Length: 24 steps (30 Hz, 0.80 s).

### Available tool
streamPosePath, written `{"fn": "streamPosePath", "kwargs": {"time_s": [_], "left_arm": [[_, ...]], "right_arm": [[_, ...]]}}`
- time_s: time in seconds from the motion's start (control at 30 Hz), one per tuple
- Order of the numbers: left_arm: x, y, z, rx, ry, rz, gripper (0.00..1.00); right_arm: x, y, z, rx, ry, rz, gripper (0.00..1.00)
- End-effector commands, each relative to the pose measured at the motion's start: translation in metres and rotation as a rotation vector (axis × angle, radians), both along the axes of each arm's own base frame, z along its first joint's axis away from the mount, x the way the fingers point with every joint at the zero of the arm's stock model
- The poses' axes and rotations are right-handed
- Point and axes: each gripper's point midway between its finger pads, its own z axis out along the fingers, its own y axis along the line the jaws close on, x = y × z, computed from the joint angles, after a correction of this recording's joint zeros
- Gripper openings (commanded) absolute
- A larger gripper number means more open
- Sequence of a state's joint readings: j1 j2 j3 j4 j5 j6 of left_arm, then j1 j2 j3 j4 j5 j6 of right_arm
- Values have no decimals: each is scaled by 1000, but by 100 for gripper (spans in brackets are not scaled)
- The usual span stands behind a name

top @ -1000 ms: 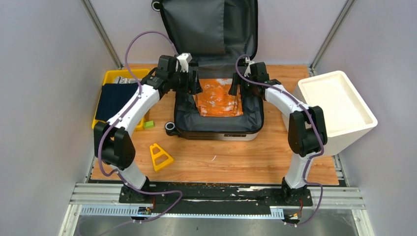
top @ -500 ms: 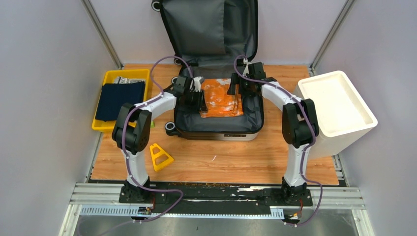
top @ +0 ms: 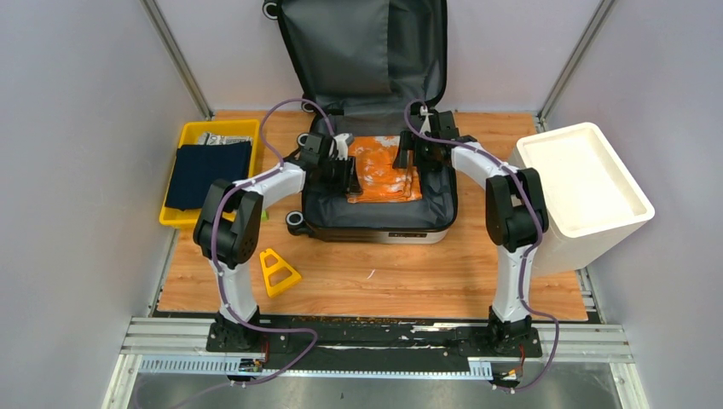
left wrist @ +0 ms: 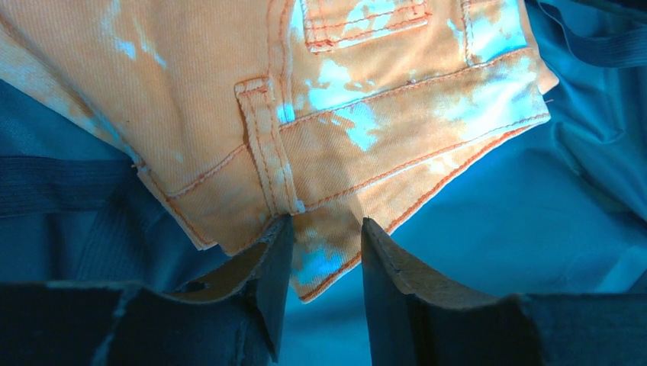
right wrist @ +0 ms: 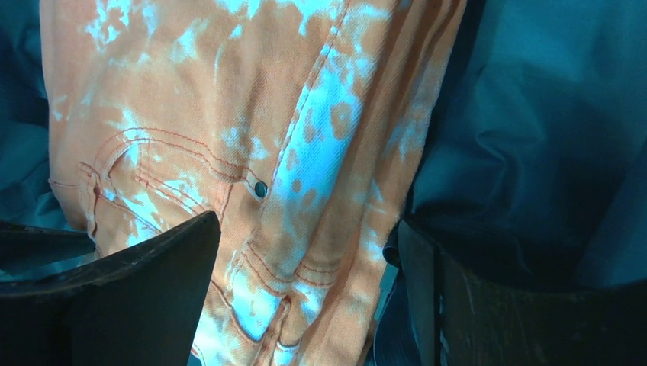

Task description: Open, take out, and arrange the luggage

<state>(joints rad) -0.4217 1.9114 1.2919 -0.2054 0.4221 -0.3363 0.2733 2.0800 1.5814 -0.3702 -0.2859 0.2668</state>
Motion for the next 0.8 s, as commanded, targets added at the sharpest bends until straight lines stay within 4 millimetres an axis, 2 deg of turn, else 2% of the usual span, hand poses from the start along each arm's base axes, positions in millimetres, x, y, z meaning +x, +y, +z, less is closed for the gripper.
{"fn": "streamPosePath", "kwargs": {"time_s": [0.0, 0.1, 0.17, 0.23, 0.33, 0.47, 0.57, 0.67, 0.77], "left_arm": [[-7, -2, 25, 13, -18, -8, 50], [-4, 0, 51, 6, -61, 13, 60], [-1, 7, 59, 37, -77, 47, 67], [4, 15, 63, 80, -90, 84, 73], [11, 26, 64, 136, -101, 130, 79], [20, 26, 67, 160, -109, 130, 84], [30, 28, 75, 158, -146, 170, 87], [42, 30, 82, 157, -183, 216, 89], [49, 28, 79, 150, -174, 233, 92]], "right_arm": [[7, 7, 0, 29, 0, 31, 88], [7, 8, -4, 35, 11, 28, 87], [7, 9, -5, 39, 17, 29, 84], [6, 11, -5, 47, 19, 36, 77], [6, 13, 2, 61, 8, 54, 56], [7, 17, 17, 74, -25, 79, 19], [9, 21, 28, 92, -47, 100, 2], [7, 19, 39, 88, -66, 94, 0], [6, 15, 53, 75, -99, 78, 0]]}}
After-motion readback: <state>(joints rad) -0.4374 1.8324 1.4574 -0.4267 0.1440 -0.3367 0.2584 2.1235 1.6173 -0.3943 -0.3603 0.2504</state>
